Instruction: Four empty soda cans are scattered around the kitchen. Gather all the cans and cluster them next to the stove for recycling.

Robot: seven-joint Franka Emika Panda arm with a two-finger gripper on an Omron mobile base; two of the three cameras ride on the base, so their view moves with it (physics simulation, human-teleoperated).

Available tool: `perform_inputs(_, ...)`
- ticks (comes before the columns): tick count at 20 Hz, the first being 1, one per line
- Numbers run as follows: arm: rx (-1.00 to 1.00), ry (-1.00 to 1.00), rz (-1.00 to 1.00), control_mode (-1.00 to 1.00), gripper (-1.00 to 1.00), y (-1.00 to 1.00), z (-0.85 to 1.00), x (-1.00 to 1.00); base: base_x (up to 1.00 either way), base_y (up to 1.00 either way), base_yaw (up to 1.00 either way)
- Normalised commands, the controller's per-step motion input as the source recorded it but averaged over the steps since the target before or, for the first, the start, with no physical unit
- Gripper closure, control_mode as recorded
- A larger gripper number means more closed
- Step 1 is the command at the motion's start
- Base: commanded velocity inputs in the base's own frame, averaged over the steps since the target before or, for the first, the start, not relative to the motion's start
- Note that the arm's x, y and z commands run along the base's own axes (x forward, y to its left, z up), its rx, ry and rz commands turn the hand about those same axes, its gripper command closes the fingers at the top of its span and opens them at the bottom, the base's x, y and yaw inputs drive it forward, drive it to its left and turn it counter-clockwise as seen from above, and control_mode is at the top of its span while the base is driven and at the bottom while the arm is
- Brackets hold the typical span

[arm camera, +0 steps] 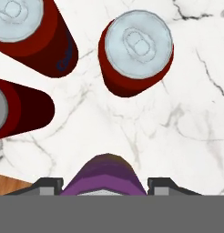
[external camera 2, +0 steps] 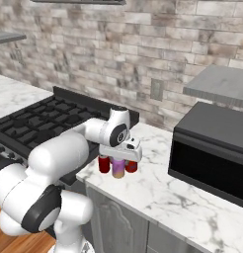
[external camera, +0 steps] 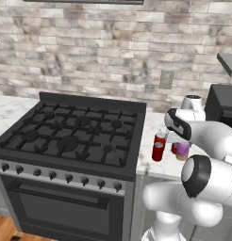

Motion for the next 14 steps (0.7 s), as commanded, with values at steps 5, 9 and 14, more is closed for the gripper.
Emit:
perform_inputs(5,0.0,0.0,0.0,1.0,1.0,0.0,0.0,0.0,0.0,0.0,0.0)
perform_inputs(9,0.0,0.0,0.0,-1.0,1.0,0.08,-0.09,-0.16,0.0,0.0,0.0)
perform_inputs(14,0.0,-0.01,-0.06,-1.0,1.0,0.23,-0.2,-0.13,0.0,0.0,0.0)
